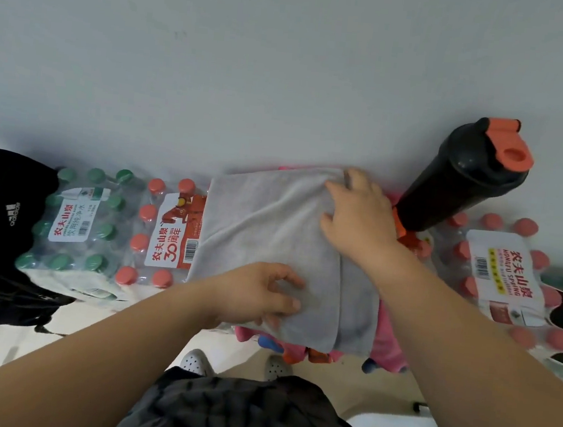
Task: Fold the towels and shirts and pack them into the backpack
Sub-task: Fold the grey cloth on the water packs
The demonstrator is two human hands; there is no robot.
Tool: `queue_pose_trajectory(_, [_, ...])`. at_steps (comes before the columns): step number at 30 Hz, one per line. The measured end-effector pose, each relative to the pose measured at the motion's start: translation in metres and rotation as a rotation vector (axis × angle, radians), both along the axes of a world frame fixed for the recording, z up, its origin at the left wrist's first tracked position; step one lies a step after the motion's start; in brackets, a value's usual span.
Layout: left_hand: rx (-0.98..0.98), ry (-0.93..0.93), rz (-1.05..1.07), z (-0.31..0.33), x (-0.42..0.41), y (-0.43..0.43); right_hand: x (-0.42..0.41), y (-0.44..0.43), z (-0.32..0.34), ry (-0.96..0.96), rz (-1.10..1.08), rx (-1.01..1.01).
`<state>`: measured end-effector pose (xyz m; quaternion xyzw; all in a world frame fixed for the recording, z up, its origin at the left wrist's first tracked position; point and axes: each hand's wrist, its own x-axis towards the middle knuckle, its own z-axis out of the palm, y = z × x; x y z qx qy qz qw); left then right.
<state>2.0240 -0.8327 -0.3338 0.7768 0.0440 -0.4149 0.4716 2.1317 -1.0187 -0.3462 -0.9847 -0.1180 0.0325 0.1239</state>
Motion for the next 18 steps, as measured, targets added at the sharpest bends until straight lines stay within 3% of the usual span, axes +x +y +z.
queue_pose_trajectory(2, [0.041, -0.055, 0.103, -0.002, -0.004, 0.018, -0.009, 0.016, 0.000, -0.157, 0.018, -0.052])
queue_pose_trajectory(4, [0.116, -0.116, 0.240, -0.004, -0.009, 0.039, -0.014, 0.041, 0.001, -0.197, 0.134, -0.017])
queue_pose_trajectory(9, [0.475, -0.269, 0.630, -0.019, -0.029, 0.094, -0.016, 0.113, -0.006, 0.036, 0.449, 0.009])
queue_pose_trajectory(13, [0.587, -0.244, 0.622, -0.034, -0.047, 0.115, -0.009, 0.164, -0.012, 0.194, 0.530, -0.026])
queue_pose_trajectory(18, [0.694, -0.273, 0.462, -0.042, -0.052, 0.106, 0.004, 0.193, -0.028, 0.282, 0.500, -0.237])
